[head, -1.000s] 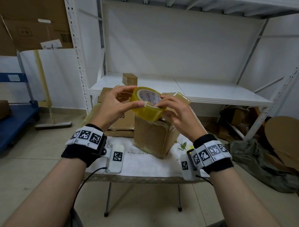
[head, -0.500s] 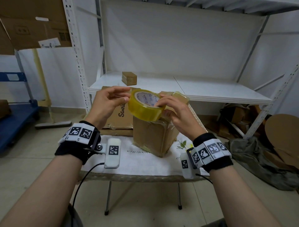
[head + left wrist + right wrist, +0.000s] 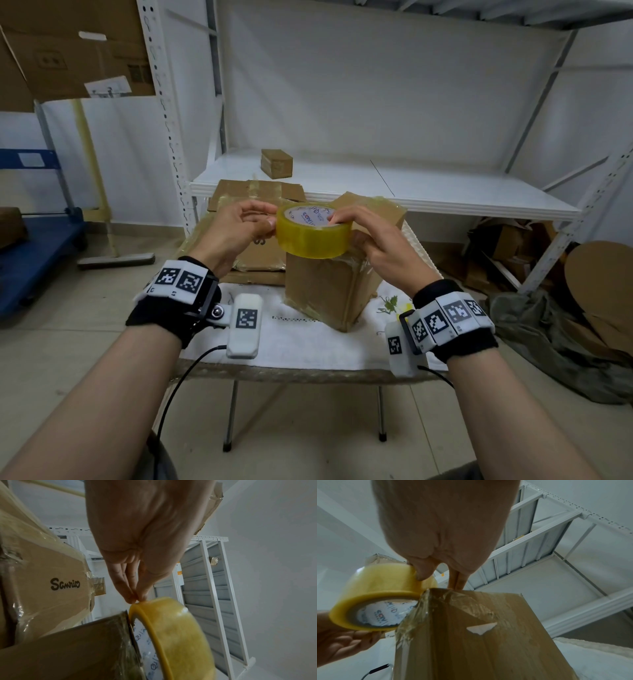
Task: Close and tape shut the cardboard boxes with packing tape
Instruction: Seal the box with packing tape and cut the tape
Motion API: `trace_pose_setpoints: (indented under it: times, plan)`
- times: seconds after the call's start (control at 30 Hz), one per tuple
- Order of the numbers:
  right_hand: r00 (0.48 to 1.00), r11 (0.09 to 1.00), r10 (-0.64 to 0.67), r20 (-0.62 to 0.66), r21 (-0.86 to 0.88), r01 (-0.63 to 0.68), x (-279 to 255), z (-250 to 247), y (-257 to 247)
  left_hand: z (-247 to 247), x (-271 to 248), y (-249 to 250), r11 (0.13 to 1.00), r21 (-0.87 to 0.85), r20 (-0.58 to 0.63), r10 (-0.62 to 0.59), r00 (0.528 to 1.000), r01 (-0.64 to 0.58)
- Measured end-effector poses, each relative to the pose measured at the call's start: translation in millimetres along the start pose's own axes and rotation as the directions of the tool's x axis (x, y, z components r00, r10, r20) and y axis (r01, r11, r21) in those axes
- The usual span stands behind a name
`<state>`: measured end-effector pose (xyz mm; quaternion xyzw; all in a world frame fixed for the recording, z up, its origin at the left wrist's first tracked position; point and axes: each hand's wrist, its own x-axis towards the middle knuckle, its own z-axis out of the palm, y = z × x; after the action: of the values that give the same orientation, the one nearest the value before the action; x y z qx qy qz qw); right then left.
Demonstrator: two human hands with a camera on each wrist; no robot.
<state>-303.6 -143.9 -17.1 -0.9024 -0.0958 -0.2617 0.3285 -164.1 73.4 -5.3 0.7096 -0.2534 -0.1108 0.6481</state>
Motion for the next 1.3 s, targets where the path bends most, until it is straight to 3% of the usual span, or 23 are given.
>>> trace_pose_setpoints:
  times: [0.3,0.4,0.5,0.67,0.8,1.0,1.17,1.3]
  plan:
    - [0.998,0.995,0.064,-0.010,0.072,-0.063,2,10,-5,19,-9,3,0.997,0.078,0.060,-0.019,0.998,0.014]
    - [0.991,0.991,0.128,0.050,0.032,-0.130,2,12,-7,22,-8,2,0.997,0.080,0.055,-0.008,0.998,0.003]
    - [0.987,0.993,0.116,0.108,-0.015,-0.115,2,14,-3,26,-7,0,0.996,0.084,0.048,-0.005,0.999,0.001]
    - [0.992,0.994,0.112,0.056,0.002,-0.112,4,12,1,22,-8,2,0.999,0.027,0.044,0.023,0.999,-0.024]
    - [0.993,0.994,0.108,0.043,0.014,-0.109,4,11,3,14,-6,1,0.995,-0.095,0.098,-0.020,0.995,0.030]
    - [0.993,0.993,0.112,0.037,0.025,-0.113,4,11,4,11,-4,-3,0.981,-0.183,0.036,-0.058,0.998,0.063]
    - [0.994,0.994,0.107,-0.003,0.040,-0.106,3,11,4,10,-1,-6,0.980,-0.189,0.004,-0.061,0.998,0.061]
    - [0.995,0.995,0.099,-0.020,0.011,-0.099,3,11,3,12,-3,-5,0.997,-0.069,0.040,-0.014,0.999,0.017]
